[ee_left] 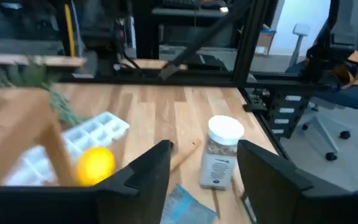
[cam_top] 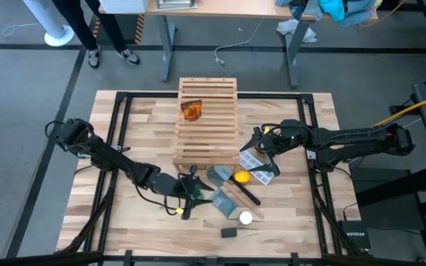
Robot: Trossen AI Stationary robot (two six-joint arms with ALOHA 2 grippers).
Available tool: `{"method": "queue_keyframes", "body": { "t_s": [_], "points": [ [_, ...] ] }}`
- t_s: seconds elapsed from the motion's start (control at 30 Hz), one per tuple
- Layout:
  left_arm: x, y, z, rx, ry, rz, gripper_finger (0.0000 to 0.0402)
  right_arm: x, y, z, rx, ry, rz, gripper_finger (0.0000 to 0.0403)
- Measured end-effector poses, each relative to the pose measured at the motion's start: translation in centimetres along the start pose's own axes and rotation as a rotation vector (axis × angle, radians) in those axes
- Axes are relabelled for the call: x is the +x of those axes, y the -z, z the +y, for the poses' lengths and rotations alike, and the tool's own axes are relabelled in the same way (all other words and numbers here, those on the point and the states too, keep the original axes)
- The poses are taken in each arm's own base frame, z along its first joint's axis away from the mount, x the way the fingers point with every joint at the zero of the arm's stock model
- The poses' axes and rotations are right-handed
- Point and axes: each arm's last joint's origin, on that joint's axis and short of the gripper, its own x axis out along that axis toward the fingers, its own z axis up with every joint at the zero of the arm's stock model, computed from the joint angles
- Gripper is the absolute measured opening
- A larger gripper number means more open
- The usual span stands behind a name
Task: Shelf spices
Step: Put the white seasoning bottle on the shelf
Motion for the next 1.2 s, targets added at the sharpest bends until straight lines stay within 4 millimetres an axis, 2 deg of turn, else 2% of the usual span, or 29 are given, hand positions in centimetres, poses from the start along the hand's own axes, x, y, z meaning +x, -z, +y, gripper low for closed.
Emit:
{"method": "queue_keyframes", "body": {
  "t_s": [0.23, 0.43, 0.63, 0.93, 1.2],
  "points": [
    [3.7, 1.5, -1.8, 0.026, 0.022, 0.052, 0.0206, 0.0, 0.0, 0.0, 0.000, 0.006, 0.000, 0.0379],
    [6.3, 1.9, -2.7, 0.031, 0.018, 0.056, 0.0207, 0.0, 0.0, 0.0, 0.001, 0.004, 0.001, 0.0379],
    [7.6, 2.2, -3.1, 0.026, 0.017, 0.058, 0.0211, 0.0, 0.0, 0.0, 0.001, -0.003, 0.001, 0.0379],
    [9.8, 3.9, -3.4, 0.026, 0.007, 0.095, 0.0212, 0.0, 0.0, 0.0, 0.000, -0.003, 0.000, 0.0379],
    [10.6, 4.0, -3.6, 0.003, 0.007, 0.090, 0.0212, 0.0, 0.0, 0.0, 0.001, -0.004, 0.001, 0.0379]
  ]
}}
